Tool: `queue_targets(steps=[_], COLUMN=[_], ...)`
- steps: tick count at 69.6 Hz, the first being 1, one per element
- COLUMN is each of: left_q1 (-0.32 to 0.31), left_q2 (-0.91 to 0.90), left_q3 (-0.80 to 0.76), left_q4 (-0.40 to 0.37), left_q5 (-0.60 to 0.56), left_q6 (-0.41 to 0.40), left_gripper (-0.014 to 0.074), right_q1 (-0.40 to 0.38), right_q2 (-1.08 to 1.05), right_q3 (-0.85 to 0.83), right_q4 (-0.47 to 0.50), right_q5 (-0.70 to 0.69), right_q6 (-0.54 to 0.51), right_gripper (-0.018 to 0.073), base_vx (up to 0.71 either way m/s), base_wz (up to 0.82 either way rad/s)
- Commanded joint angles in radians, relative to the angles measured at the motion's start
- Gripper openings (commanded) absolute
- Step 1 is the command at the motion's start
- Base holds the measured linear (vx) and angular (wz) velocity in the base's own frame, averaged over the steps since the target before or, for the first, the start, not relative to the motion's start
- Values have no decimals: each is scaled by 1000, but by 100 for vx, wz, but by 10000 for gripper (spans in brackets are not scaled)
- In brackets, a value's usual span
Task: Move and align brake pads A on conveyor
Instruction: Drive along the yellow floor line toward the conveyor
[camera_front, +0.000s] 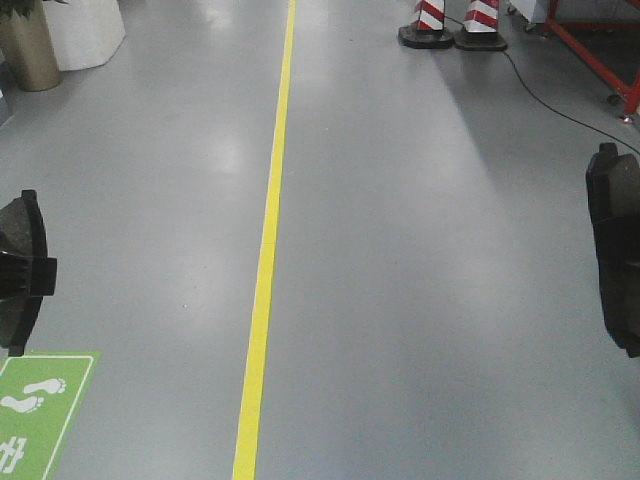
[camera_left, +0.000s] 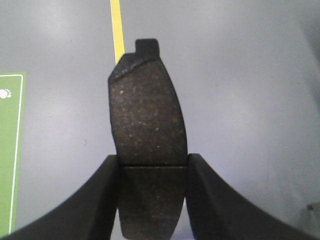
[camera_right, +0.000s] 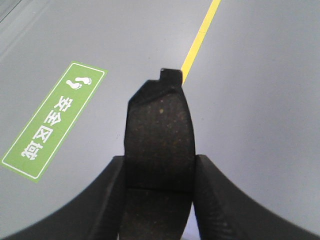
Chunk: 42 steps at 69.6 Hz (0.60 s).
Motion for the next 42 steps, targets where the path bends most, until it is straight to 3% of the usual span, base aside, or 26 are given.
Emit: queue_targets(steps=[1,42], left_q1=[-4,-4], left_q2=[-15,-15], left_q3=[-24,-24], left_q4=[16,16], left_q5=[-72,-72], left_q6=[-9,-9], left_gripper=[-6,-6], right_q1=[0,0], right_q2=[-8,-8], right_q3=[-29,-29], right_q4=[-7,-7], right_q5=[-76,-76], right_q6=[-9,-9], right_gripper=[-3,-3], base_vx=[19,31], base_wz=[10,2])
